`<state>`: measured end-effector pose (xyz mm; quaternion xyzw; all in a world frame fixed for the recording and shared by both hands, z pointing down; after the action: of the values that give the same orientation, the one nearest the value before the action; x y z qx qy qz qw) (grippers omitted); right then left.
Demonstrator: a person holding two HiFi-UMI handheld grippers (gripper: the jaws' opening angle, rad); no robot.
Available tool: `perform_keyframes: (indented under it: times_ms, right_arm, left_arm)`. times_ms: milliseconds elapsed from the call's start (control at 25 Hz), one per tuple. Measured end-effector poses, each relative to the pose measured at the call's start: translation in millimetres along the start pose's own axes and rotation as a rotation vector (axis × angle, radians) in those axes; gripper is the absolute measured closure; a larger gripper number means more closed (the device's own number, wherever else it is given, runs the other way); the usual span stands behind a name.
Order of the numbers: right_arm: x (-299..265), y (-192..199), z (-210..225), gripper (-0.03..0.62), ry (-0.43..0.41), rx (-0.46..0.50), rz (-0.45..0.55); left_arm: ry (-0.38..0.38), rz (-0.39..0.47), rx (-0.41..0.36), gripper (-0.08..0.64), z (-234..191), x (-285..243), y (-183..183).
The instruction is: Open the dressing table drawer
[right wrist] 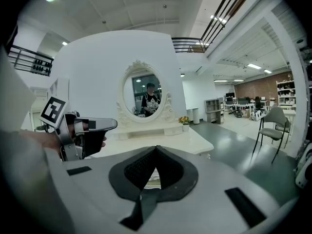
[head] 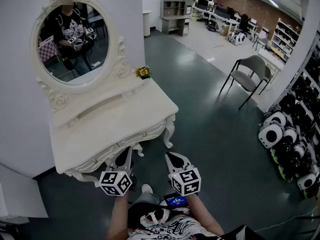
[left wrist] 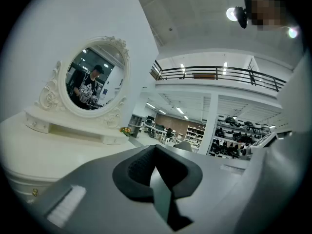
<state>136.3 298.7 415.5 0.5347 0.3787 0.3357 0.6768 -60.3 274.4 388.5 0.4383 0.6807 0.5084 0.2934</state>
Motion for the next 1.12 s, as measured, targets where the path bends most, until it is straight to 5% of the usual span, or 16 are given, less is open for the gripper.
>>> perform_keyframes:
  times_ms: [560, 600, 640, 800, 1120]
  right_arm:
    - [-58.9, 11.0, 31.6, 0.587, -0.013, -0.085, -0.040]
    - [-71.1, 12.9, 35.1, 0.540, -0.018, -0.089, -0.046]
    - [-84.8, 14.7, 39.4, 0.488, -0.020, -0.092, -0.053]
    - [-146.6, 21.3, 61.3, 0.482, -0.005, -0.071, -0.085]
    - [-343.0, 16.8, 113.2, 0.466, 0.049, -0.027, -0.169]
  left_arm:
    - [-0.082, -0.052, -0.035, 0.558, -39.5, -42.6, 15.6]
    - [-0.095, -0.062, -0.047, 0.558, -48.2, -50.1, 18.4]
    - [-0.105, -0.067, -0.058, 0.557, -57.6, -59.1, 21.2]
    - [-0.122, -0.073, -0.028, 0.486, -102.3, -105.9, 34.3]
    - [-0.095, -0.176, -0.005, 0.481, -233.1, -253.9, 49.8]
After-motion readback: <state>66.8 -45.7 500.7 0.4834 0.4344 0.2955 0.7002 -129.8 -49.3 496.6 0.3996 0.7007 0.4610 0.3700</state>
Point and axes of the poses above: the fingertips, and each gripper's own axes: x backward along the fingers, z to its right, y out of its underside, the point moved 5 cm from there along x, backward along the fingers, and after that the axes turned 9 degrees about z, right-handed, at the moved point
